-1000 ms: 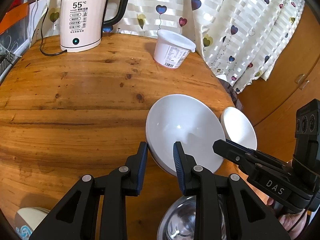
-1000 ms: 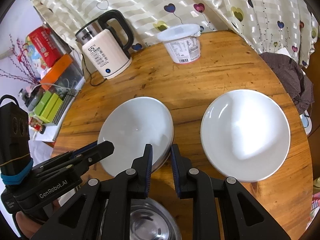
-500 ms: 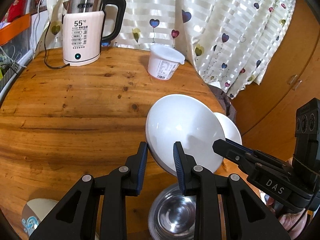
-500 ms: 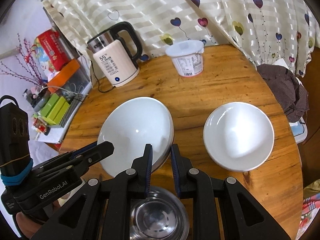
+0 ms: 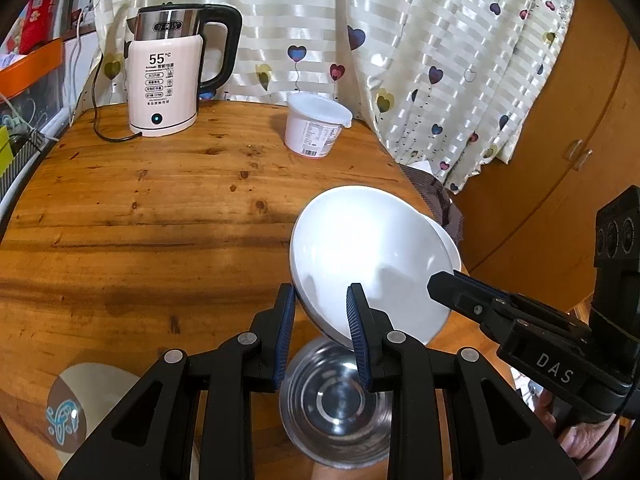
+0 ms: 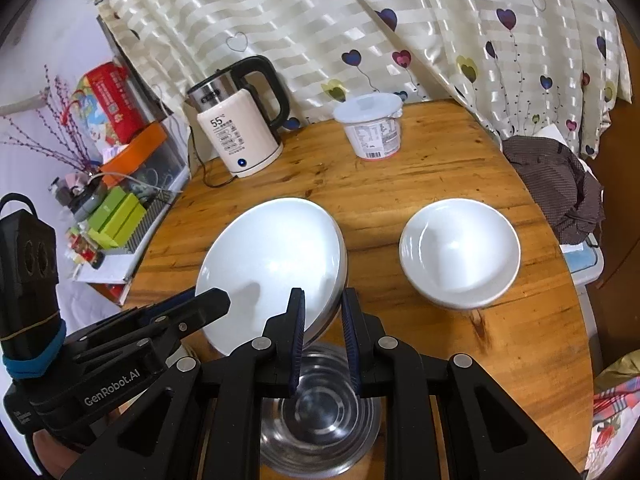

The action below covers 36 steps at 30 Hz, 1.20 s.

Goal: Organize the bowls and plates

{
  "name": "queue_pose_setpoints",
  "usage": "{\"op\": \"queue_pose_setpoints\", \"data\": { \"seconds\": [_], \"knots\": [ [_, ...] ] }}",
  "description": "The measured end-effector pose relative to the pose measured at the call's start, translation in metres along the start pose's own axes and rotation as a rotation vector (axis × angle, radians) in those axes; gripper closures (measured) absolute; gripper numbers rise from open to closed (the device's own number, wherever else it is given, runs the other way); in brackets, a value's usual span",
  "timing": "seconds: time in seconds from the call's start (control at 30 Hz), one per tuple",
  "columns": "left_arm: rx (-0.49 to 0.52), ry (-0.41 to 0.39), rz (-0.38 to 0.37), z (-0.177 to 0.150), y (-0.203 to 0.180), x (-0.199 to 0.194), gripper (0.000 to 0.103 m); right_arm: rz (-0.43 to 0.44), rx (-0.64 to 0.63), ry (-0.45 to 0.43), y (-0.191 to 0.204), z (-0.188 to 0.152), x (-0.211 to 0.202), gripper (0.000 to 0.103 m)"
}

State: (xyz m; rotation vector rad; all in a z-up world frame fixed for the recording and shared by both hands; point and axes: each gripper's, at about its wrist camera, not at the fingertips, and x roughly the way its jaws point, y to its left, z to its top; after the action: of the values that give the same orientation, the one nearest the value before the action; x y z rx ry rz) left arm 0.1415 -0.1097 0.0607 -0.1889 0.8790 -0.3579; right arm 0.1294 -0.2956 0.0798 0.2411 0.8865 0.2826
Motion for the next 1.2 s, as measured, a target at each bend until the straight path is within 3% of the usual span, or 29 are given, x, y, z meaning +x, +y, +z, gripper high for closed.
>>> {"op": "queue_pose_setpoints", "data": {
  "seconds": [0.57, 1.2],
  "knots": [
    [0.008, 0.020, 0.000, -0.032, -0.006, -0.019, 0.075, 0.001, 0.010, 0.019, 0.006, -0.035, -0.023, 0.085],
    [0.000, 0.097, 0.005, -0.068, -0.007, -0.010, 0.075, -0.011, 0.040, 0.096, -0.003, -0.077, -0.015, 0.085]
  ]
}}
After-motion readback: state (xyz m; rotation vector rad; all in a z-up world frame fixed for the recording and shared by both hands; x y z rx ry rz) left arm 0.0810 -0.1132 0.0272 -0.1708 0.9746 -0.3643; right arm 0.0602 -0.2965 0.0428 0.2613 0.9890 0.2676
